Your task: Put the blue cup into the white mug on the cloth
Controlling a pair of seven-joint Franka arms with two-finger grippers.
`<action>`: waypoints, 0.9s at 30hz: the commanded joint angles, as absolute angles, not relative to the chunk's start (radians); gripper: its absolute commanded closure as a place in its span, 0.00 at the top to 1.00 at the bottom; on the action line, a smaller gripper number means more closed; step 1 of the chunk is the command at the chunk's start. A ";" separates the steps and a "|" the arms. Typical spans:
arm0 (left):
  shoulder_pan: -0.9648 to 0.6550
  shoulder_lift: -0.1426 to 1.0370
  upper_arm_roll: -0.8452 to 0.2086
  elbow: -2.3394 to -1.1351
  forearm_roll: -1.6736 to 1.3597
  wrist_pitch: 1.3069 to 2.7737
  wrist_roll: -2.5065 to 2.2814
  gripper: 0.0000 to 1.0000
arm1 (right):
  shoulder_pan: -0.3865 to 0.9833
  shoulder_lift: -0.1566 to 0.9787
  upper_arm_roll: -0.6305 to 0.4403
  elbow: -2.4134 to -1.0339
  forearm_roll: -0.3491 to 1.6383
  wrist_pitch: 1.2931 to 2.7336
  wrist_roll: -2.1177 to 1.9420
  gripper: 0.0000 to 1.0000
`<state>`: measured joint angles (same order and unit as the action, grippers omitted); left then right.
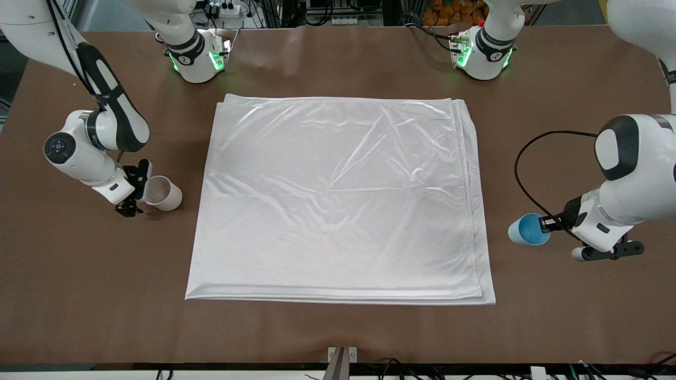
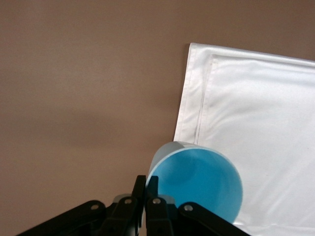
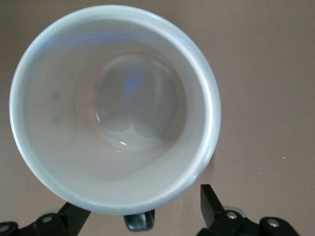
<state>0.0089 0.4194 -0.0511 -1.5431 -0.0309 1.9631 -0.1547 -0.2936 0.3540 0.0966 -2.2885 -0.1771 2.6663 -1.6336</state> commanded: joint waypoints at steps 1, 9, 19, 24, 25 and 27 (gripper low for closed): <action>0.003 0.396 -0.064 -1.539 -0.055 1.942 -0.176 0.00 | -0.310 0.354 0.104 -2.299 -0.189 2.686 -1.652 0.93; 0.002 0.390 -0.087 -1.537 -0.054 1.942 -0.239 0.00 | -0.310 0.354 0.104 -2.299 -0.189 2.686 -1.680 0.67; 0.002 0.390 -0.106 -1.539 -0.051 1.942 -0.268 0.00 | -0.310 0.351 0.106 -2.298 -0.189 2.684 -1.703 0.20; 0.002 0.388 -0.107 -1.539 -0.049 1.942 -0.271 0.00 | -0.319 0.342 0.107 -2.298 -0.189 2.681 -1.703 0.05; 0.002 0.388 -0.107 -1.539 -0.049 1.942 -0.272 0.00 | -0.324 0.342 0.107 -2.296 -0.189 2.681 -1.703 0.03; 0.002 0.388 -0.109 -1.539 -0.049 1.942 -0.272 0.00 | -0.328 0.339 0.107 -2.296 -0.189 2.678 -1.704 0.00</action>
<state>-0.0018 0.4030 -0.1028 -1.5394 -0.0337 1.9619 -0.2548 -0.2967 0.3540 0.0965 -2.2881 -0.1771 2.6688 -1.6809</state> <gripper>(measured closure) 0.956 0.806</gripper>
